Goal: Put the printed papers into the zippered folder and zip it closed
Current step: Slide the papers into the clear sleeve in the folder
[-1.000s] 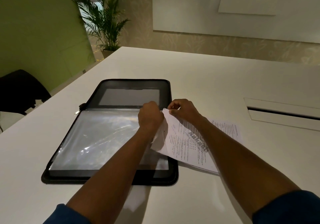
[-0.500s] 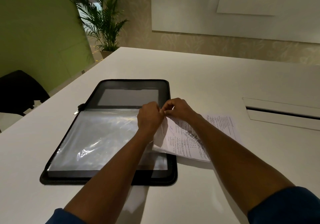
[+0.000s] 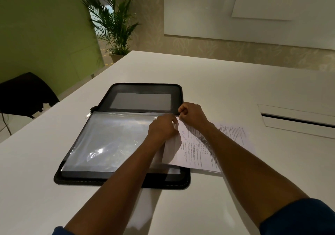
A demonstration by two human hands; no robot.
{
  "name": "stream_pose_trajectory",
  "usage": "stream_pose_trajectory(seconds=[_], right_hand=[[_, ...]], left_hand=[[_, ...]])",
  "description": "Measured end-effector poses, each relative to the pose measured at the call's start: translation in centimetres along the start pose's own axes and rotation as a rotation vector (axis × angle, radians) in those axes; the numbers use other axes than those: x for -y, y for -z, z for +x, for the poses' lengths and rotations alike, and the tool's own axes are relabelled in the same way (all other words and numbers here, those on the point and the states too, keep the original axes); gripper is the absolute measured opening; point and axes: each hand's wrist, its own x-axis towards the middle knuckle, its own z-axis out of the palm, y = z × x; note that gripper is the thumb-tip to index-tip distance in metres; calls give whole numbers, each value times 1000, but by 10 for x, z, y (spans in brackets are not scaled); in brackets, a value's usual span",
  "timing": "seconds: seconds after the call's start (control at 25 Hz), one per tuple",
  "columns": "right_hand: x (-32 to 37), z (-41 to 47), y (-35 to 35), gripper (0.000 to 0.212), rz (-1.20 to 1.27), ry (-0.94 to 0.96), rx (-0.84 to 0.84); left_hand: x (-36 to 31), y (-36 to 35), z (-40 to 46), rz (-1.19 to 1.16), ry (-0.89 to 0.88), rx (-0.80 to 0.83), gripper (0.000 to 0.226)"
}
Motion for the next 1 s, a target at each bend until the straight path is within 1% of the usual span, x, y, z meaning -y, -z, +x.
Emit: stream_pose_trajectory(seconds=[0.12,0.2,0.24,0.32,0.36,0.4,0.52,0.64,0.72,0.84,1.0], right_hand=[[-2,-14,1,19,2,-29,-36],[-6,-24,1,23,-46,-89,-81],[-8,-29,3,26,-95,-134,-109],[-14,-43,11,33,-183,-245,-178],[-19,-51,16,36,-218,-297,-208],[-24,-59,22,39,-262,-336,-229],[-39,-84,36,42,-406,-460,-261],[-50,-107,47,42,-430,-669,-282],[-55,-121,54,43,-430,-768,-279],[-58,-134,62,47,-426,-811,-299],[-57,-142,76,47,-357,-743,-296]], left_hand=[[4,0,-10,39,1,84,49],[5,-1,-15,29,-13,108,53],[6,-2,-18,16,-31,85,51],[9,-4,-25,31,-103,-46,47],[11,-5,-27,63,-145,-112,47],[13,-5,-29,98,-182,-140,50],[19,-10,-33,182,-241,-67,55],[22,-15,-38,190,-244,-22,56],[23,-16,-41,208,-257,-16,57],[23,-14,-43,216,-258,8,57],[23,-15,-48,196,-252,27,58]])
